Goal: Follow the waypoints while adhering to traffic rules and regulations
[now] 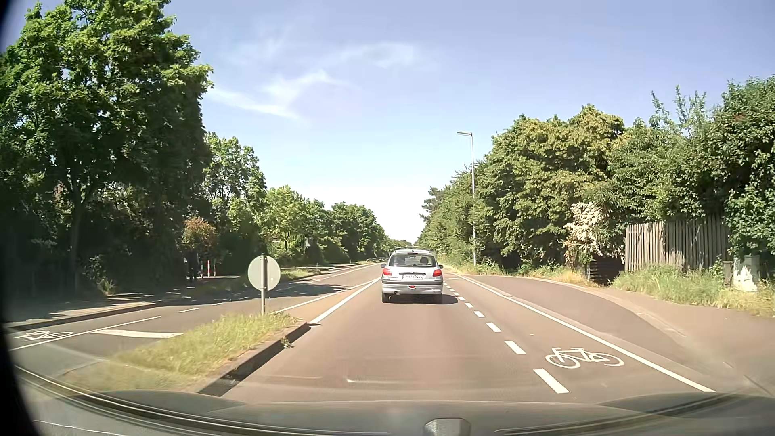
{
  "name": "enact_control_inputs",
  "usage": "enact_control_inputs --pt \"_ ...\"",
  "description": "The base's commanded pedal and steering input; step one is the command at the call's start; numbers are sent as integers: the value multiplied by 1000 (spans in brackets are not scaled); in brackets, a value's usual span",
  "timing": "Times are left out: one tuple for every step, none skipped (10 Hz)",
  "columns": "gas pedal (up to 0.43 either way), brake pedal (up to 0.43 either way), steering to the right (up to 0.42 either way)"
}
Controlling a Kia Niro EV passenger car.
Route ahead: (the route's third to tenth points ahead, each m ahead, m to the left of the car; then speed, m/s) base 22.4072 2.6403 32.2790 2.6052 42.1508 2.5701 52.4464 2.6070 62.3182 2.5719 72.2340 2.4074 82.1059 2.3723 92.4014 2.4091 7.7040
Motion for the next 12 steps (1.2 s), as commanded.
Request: enact_control_inputs --pt "421 30 -2" --pt "421 30 -3" --pt "421 30 -2" --pt "421 30 -2" --pt "421 30 -2" --pt "421 30 -2" --pt "421 30 -2" --pt "421 30 -2" --pt "421 30 -2" --pt "421 30 -2" --pt "409 30 -2" --pt "398 37 -2"
